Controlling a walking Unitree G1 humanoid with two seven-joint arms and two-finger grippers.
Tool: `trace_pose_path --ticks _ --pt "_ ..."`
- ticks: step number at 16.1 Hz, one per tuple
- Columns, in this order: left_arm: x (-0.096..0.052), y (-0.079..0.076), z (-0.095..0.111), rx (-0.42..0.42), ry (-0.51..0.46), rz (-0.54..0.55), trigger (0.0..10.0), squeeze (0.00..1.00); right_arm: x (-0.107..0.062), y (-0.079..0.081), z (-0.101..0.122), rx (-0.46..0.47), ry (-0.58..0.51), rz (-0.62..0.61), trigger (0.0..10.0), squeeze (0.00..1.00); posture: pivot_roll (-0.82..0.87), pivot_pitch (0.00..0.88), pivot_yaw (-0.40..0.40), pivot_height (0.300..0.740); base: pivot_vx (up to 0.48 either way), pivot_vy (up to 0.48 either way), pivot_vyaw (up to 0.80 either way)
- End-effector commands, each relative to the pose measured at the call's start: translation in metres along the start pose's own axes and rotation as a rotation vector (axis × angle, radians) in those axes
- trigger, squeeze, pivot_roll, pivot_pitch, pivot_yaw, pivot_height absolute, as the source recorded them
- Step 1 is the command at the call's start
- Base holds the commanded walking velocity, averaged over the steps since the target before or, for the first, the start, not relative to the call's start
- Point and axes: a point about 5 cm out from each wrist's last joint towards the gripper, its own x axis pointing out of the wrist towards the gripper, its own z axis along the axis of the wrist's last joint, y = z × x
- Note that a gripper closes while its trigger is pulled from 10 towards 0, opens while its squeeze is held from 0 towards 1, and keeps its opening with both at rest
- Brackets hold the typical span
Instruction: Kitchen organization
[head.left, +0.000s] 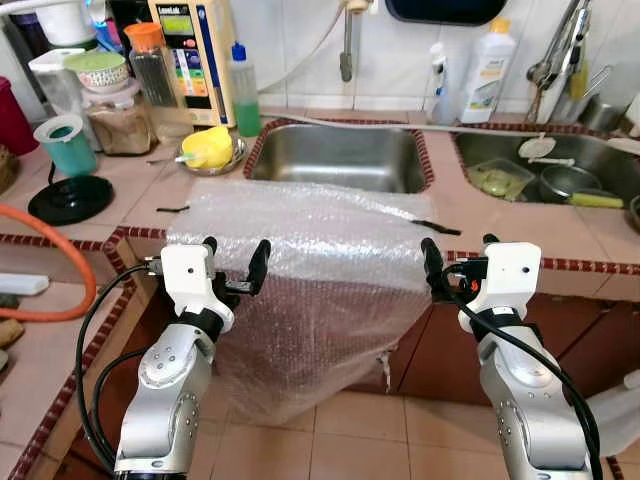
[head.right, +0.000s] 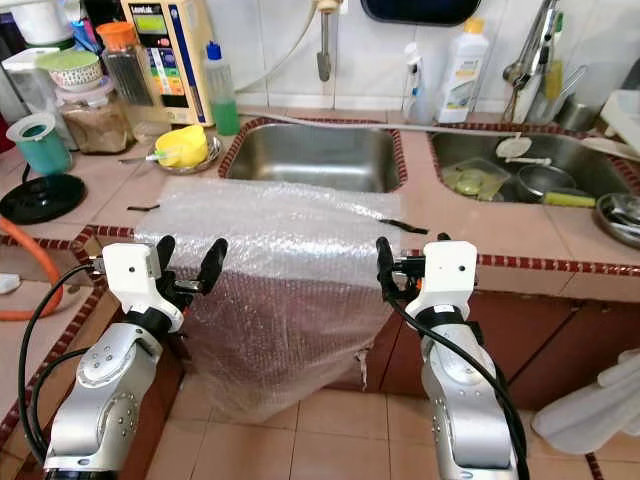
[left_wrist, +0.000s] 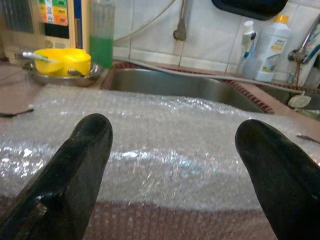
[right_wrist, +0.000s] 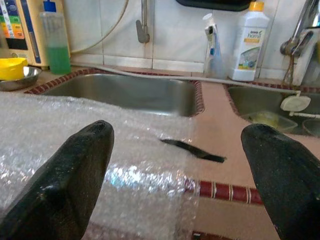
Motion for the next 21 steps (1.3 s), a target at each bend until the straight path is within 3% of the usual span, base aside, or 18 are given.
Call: trace_pose_path --ticks 1,11,21 --pt "0.002 0.0 0.009 0.011 -0.026 -0.005 10.0 0.0 0.003 0.001 0.008 -0.006 -0.033 0.007 10.0 0.0 0.05 0.0 0.037 0.74 0.277 0.0 0.0" --pt "0.002 -0.001 0.01 0.012 -0.026 -0.004 10.0 0.0 0.003 0.008 0.004 -0.013 -0.023 0.048 10.0 0.0 0.05 0.0 0.035 0.74 0.329 0.0 0.0" --pt "-0.002 -0.002 0.001 0.025 0.007 -0.009 10.0 0.0 0.002 0.009 0.004 -0.02 -0.022 0.059 10.0 0.0 0.05 0.0 0.036 0.74 0.359 0.3 0.0"
